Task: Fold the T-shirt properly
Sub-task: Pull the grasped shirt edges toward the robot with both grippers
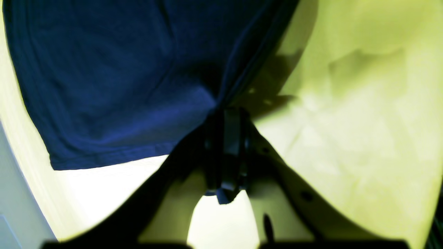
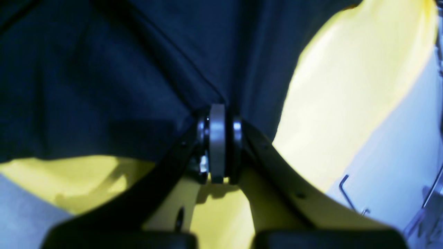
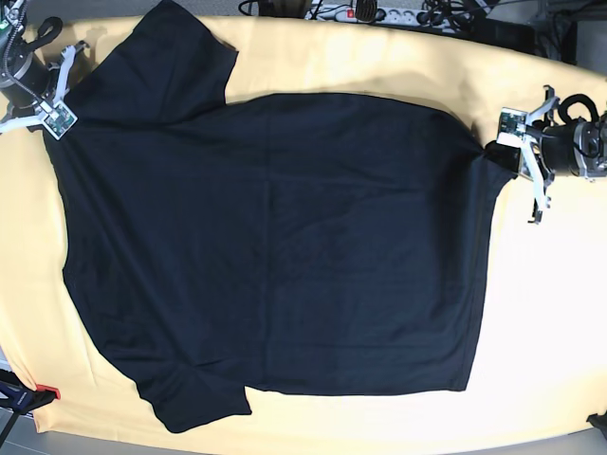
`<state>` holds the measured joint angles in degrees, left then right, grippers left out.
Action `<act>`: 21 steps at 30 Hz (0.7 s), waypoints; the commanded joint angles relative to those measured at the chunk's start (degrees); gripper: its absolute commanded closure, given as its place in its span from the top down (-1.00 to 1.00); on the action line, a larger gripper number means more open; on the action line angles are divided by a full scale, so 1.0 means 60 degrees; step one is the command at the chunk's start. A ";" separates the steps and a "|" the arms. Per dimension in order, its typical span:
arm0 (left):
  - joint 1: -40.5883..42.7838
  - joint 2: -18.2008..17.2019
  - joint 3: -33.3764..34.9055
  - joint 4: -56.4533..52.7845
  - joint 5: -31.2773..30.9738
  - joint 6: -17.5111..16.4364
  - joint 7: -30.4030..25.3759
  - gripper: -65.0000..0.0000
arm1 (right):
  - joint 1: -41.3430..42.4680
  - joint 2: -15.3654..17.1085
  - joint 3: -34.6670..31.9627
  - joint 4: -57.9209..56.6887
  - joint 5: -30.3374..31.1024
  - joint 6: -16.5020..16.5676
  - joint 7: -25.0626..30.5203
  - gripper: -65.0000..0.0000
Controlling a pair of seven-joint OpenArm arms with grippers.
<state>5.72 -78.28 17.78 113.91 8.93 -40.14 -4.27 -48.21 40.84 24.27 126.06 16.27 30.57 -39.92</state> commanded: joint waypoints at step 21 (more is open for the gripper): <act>0.0594 -0.1745 -0.0106 0.1388 -0.2248 0.0023 0.0073 -1.00 | -0.2357 0.0178 0.2463 0.0146 0.2397 0.0514 -0.1577 -1.00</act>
<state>9.85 -87.31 17.78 121.80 -4.03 -40.03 -3.09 -61.89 41.19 38.33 126.34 31.48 33.98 -48.93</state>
